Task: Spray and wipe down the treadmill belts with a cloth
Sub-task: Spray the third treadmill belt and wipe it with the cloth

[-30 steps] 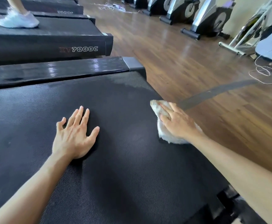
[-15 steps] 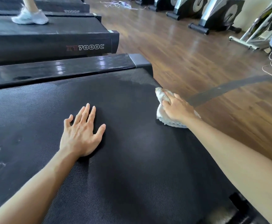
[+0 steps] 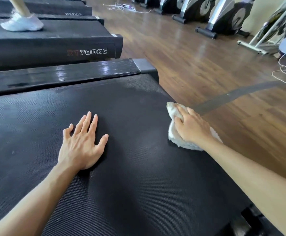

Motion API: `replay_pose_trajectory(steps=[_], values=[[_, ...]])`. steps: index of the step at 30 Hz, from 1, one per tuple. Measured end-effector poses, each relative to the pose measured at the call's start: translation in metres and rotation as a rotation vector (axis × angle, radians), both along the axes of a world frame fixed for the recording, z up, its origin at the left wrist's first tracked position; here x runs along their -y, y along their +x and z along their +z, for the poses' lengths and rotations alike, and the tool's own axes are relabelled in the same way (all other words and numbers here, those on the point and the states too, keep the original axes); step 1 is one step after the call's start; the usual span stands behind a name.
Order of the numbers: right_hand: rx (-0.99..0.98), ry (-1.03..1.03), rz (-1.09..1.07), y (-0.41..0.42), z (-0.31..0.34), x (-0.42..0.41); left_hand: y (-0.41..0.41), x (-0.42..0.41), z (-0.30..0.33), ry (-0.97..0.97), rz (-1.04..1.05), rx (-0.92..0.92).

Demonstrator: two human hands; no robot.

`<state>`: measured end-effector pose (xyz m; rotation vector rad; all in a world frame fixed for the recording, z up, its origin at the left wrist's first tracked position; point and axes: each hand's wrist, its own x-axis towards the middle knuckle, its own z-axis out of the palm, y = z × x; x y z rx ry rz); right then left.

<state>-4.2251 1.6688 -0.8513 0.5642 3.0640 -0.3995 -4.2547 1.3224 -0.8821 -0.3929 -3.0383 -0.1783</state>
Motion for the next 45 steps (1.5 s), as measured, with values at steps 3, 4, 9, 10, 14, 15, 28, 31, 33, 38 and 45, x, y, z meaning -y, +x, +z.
replay_pose_trajectory(steps=[3, 4, 9, 10, 14, 15, 28, 31, 33, 38, 45], values=[[-0.009, -0.084, -0.05, -0.039, 0.008, 0.004, 0.0, 0.001, 0.0, -0.006, 0.002, 0.013], [-0.013, -0.093, -0.063, -0.046, 0.009, 0.005, 0.001, 0.001, 0.0, -0.003, 0.007, 0.013], [-0.015, -0.048, -0.019, 0.0, 0.003, 0.001, 0.0, 0.0, 0.002, -0.005, 0.002, 0.007], [-0.018, -0.045, -0.027, 0.023, 0.001, -0.002, 0.001, 0.001, 0.002, 0.004, 0.002, 0.008], [0.009, 0.015, -0.087, 0.101, -0.002, -0.008, -0.001, 0.001, 0.001, 0.037, 0.003, 0.002], [0.022, 0.026, -0.107, 0.106, -0.003, -0.006, -0.001, 0.001, 0.0, 0.032, 0.005, 0.003], [0.03, 0.078, 0.013, -0.129, 0.001, 0.06, 0.001, -0.001, -0.001, 0.064, 0.013, -0.006], [-0.017, 0.092, 0.244, -0.112, 0.004, 0.084, 0.0, 0.0, 0.002, 0.051, 0.003, 0.009], [-0.025, 0.111, 0.384, -0.064, -0.001, 0.081, 0.0, 0.0, 0.002, 0.053, 0.007, 0.01], [0.012, 0.118, 0.244, -0.041, -0.01, 0.025, 0.001, -0.002, 0.001, 0.068, 0.007, -0.005], [-0.003, 0.131, 0.208, -0.155, -0.007, 0.09, 0.001, -0.001, 0.001, 0.047, 0.003, 0.019]])
